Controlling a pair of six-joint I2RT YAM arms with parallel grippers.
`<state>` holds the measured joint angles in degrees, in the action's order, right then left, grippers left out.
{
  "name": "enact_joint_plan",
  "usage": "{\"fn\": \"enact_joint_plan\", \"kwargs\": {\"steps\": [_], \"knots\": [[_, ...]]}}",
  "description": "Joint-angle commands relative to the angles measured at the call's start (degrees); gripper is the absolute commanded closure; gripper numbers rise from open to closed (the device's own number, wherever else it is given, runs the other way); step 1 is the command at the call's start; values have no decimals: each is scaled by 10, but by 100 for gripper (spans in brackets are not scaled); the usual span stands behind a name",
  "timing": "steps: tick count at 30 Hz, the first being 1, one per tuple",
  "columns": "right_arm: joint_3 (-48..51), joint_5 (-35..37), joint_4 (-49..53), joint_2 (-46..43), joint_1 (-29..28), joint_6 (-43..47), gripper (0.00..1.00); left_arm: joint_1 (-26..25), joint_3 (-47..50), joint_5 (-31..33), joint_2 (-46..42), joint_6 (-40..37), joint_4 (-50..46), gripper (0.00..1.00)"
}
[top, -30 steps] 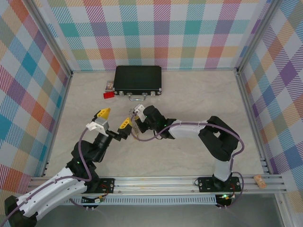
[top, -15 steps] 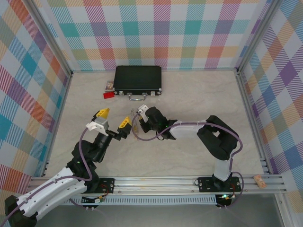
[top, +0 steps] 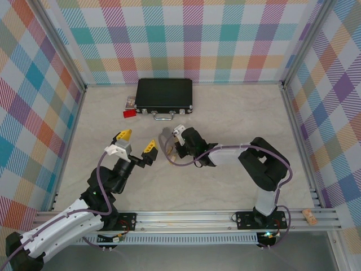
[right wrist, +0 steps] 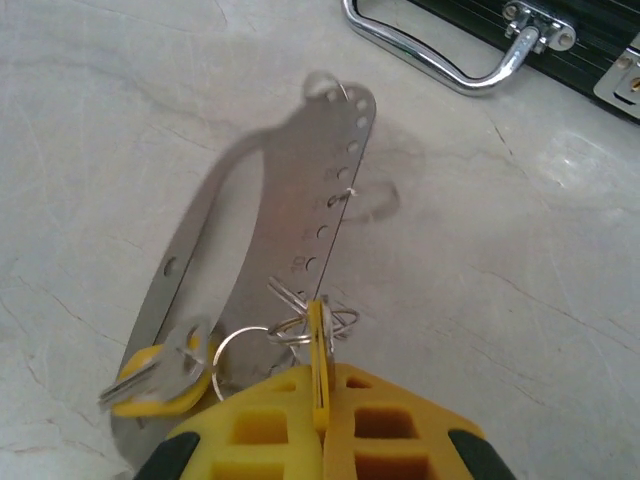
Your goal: Put the keys on the keyring
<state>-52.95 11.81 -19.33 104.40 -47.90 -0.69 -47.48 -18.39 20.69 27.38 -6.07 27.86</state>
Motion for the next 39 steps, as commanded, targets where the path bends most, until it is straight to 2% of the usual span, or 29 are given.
{"fn": "enact_joint_plan", "kwargs": {"steps": [1, 17, 39], "knots": [[12, 11, -15, -23, 6, 0, 100, -3, 5, 7, 0, -5, -1, 0], [27, 16, 41, -29, 42, 30, 100, -3, 18, -2, 14, 10, 0, 0], [-8, 7, 180, 2, 81, 51, 99, -3, 50, -13, 9, 34, 3, 0]]}}
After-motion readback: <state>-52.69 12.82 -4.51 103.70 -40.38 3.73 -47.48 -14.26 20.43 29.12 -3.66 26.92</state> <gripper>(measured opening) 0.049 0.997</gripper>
